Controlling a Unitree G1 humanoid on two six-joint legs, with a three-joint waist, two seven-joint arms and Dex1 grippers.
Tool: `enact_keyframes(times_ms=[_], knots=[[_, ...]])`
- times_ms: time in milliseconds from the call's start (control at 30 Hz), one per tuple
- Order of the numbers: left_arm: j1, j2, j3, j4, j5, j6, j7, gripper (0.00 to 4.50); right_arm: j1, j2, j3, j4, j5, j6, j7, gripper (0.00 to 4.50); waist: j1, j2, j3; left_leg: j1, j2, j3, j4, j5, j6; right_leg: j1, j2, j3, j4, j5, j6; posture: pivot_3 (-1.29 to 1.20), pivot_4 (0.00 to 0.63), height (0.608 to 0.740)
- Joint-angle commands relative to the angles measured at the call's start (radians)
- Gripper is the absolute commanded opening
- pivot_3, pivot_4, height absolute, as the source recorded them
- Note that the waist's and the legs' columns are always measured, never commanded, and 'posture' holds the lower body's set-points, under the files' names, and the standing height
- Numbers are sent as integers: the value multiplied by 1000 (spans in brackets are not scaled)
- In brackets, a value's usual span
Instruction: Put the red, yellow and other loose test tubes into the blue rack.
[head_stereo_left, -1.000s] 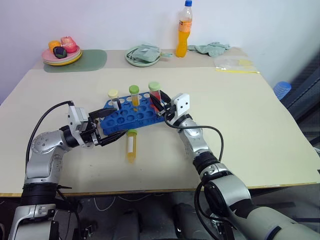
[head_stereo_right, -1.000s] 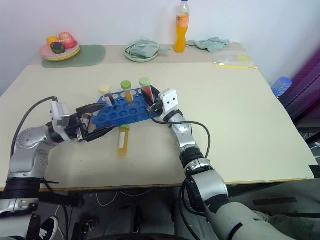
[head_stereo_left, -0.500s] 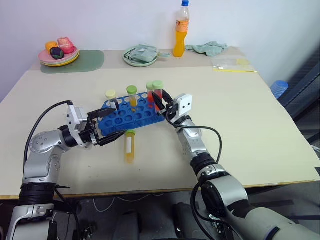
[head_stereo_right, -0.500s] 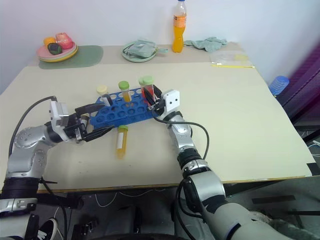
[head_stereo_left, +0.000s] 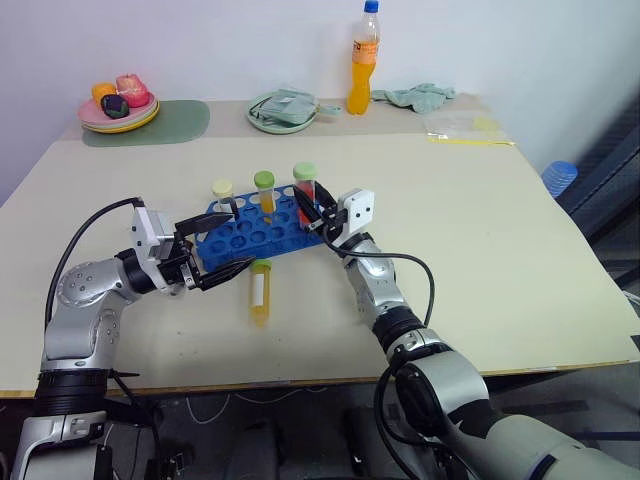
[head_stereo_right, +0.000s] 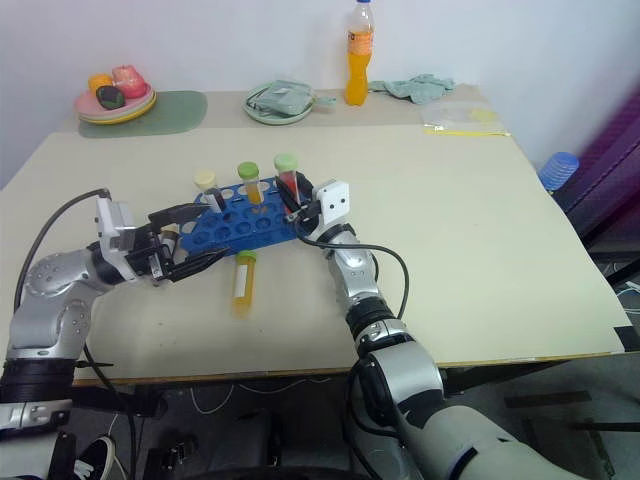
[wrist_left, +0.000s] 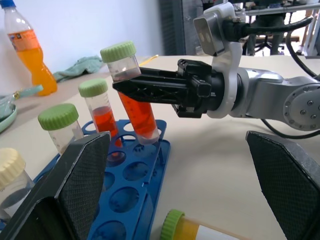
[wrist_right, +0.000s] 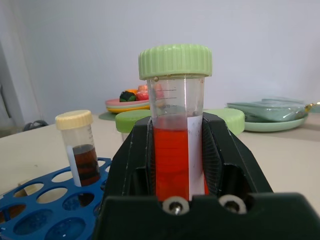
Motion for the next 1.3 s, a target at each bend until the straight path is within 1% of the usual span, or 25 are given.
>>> enact_keyframes(times_ms=[33, 200, 700, 833, 900, 933, 1067, 1100, 1200, 1300], knots=[[-3, 20, 28, -38, -20, -3, 0, 4500, -19, -5, -7, 13, -5, -12, -2, 771, 0, 0, 0, 0, 0, 0, 0, 0, 0, 0, 0, 0, 0, 0, 0, 0, 150, 740], [-6, 18, 26, -34, -19, -4, -2, 4500, -25, -15, -11, 11, -8, -19, -8, 771, 0, 0, 0, 0, 0, 0, 0, 0, 0, 0, 0, 0, 0, 0, 0, 0, 150, 740], [-9, 13, 24, -9, -15, -22, -17, 4500, 33, -13, 1, -29, -8, -21, 14, 771, 0, 0, 0, 0, 0, 0, 0, 0, 0, 0, 0, 0, 0, 0, 0, 0, 150, 740], [-9, 12, 26, -3, -13, -25, -22, 4500, 26, -7, -7, -19, 9, -5, 28, 771, 0, 0, 0, 0, 0, 0, 0, 0, 0, 0, 0, 0, 0, 0, 0, 0, 150, 740], [-11, 12, 25, 1, -13, -26, -24, 4500, 17, 2, -22, -11, 40, 14, 64, 1818, 0, 0, 0, 0, 0, 1, 0, 0, 0, 0, 0, 0, 0, 0, 0, 0, 150, 740], [-12, 11, 25, 2, -12, -27, -25, 4500, 12, 5, -27, -10, 48, 22, 74, 2243, 0, 0, 0, 0, 0, 1, 0, 0, 0, 0, 0, 0, 0, 0, 0, 0, 150, 740], [-17, 9, 22, -2, -11, -24, -20, 4500, 1, 2, -30, -19, 45, 19, 73, 4233, 0, 0, 0, 0, 0, 0, 0, 0, 0, 0, 0, 0, 0, 0, 0, 0, 150, 740], [-16, 9, 21, -8, -12, -21, -16, 4500, 3, -3, -32, -34, 48, 21, 73, 4468, 0, 0, 0, 0, 0, 0, 0, 0, 0, 0, 0, 0, 0, 0, 0, 0, 150, 740], [-12, 8, 18, -21, -11, -16, -9, 4500, 22, -28, -24, -114, 48, 51, 79, 4468, 0, 0, 0, 0, 0, 0, 0, 0, 0, 0, 0, 0, 0, 0, 0, 0, 150, 740], [-4, 7, 18, -35, -14, -12, -4, 4500, 95, -72, -10, -341, 77, 152, 106, 4468, 4, 0, 0, 0, 0, 0, 0, 0, 0, 0, 0, 0, 0, 0, 0, 0, 150, 740]])
